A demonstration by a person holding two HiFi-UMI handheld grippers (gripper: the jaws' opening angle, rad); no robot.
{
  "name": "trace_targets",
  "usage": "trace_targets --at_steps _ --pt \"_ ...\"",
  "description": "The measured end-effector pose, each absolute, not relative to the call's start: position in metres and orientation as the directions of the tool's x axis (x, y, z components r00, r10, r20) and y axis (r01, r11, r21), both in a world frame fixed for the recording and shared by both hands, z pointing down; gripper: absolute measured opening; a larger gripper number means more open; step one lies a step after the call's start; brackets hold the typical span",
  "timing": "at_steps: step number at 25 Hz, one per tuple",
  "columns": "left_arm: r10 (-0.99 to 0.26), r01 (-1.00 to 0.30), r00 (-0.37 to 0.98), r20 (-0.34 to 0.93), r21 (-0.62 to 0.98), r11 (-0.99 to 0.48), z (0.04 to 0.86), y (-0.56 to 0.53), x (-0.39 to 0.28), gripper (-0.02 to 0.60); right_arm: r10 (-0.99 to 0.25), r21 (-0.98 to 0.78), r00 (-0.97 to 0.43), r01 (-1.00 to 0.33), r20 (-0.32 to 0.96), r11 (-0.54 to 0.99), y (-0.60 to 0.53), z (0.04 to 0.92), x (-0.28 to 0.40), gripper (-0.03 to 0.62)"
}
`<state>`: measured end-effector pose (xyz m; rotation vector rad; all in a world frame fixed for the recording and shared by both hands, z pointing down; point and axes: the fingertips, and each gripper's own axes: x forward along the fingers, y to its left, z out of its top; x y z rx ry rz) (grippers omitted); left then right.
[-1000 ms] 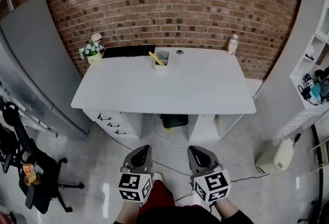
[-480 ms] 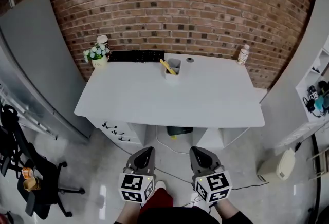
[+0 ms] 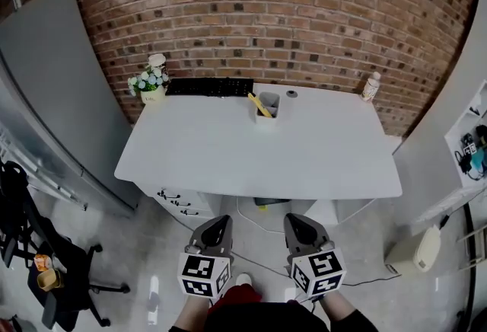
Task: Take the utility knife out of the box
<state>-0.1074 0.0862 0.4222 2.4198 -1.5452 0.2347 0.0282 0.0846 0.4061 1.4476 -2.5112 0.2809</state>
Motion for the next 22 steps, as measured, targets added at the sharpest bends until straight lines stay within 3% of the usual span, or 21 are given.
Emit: trace_targets --at_steps 22 --pt "-0.830 -0.884 0.466 0.305 0.139 -0.446 0.439 0.021 -0.133 0.003 -0.819 -0.076 -0.467 -0.879 0.333 0.471 0.025 0.429 -0.007 0.008"
